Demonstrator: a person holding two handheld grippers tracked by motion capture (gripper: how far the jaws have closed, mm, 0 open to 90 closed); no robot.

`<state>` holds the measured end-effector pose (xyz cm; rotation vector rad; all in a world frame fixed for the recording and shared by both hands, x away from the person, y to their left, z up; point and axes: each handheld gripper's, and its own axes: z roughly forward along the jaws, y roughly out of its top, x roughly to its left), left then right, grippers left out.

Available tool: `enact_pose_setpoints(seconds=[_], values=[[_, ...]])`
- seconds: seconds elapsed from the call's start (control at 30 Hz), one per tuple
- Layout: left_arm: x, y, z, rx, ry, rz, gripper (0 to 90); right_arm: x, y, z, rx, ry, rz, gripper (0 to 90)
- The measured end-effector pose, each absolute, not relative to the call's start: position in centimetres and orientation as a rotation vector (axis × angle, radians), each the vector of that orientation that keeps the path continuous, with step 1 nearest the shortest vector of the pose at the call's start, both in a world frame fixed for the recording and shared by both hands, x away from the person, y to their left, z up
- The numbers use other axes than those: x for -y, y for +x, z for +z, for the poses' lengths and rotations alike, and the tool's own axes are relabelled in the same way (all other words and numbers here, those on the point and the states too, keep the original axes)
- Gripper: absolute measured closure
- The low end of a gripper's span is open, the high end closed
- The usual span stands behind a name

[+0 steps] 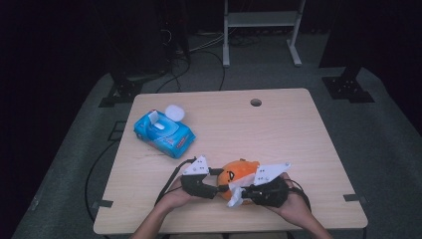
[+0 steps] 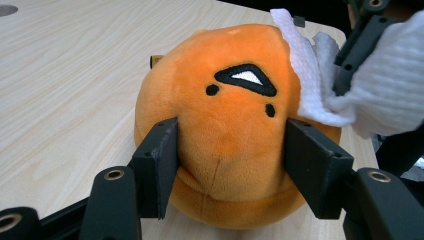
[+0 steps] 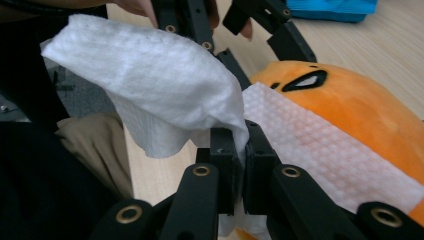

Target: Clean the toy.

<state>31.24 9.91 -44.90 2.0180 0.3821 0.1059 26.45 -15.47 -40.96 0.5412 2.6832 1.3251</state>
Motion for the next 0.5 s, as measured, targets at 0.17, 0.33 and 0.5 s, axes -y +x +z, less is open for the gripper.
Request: enact_pose_setpoints(seconds=[0.17,0.33,0.5], values=[[-9.9,31.3,-44.9,-0.379,2.021,0.105,39.5,16.2,26.1,-40.5,-2.608,0.531,1.359,76.2],[-9.9,31.2,-44.8,-0.379,2.024,0.111,39.4,16.7,26.3,-40.2,-2.502,0.595,1.342,65.8],[-9.8,31.1,-44.8,-0.378,2.029,0.117,39.3,16.2,26.3,-40.8,-2.463,0.584,1.283,62.9]])
